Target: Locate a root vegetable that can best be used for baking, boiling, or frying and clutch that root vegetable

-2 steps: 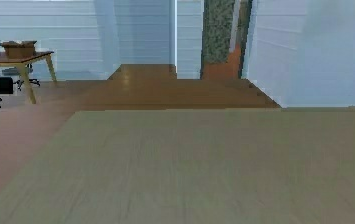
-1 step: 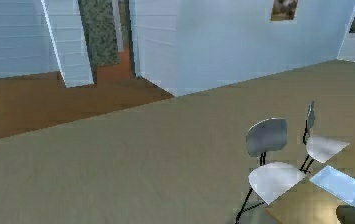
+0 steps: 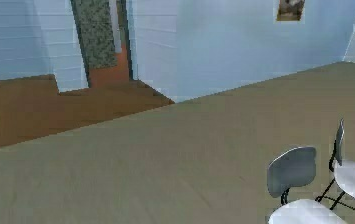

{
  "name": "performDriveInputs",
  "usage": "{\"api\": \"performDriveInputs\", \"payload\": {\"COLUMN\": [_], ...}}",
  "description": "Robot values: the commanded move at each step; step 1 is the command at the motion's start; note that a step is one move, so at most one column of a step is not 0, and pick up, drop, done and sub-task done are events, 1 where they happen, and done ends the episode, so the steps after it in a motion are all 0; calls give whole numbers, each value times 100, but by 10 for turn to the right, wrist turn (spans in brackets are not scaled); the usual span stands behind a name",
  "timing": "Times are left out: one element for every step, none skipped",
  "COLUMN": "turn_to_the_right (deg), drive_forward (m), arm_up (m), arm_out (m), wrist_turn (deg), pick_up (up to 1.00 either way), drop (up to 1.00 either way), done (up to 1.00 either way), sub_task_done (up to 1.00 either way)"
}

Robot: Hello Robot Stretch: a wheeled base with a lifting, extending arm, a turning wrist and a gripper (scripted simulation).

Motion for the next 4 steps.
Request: {"api": "performDriveInputs", "payload": {"turn_to_the_right": [120, 0, 450, 90], "drive_forward": [0, 95, 0, 0], "arm_up": [0, 0, 0, 0], "arm_out": [0, 0, 0, 0], "wrist_turn": [0, 0, 0, 0], "pick_up": [0, 0, 0, 0], "drop": [0, 0, 0, 0], "done": [0, 0, 0, 0], "sub_task_done": [0, 0, 0, 0]}}
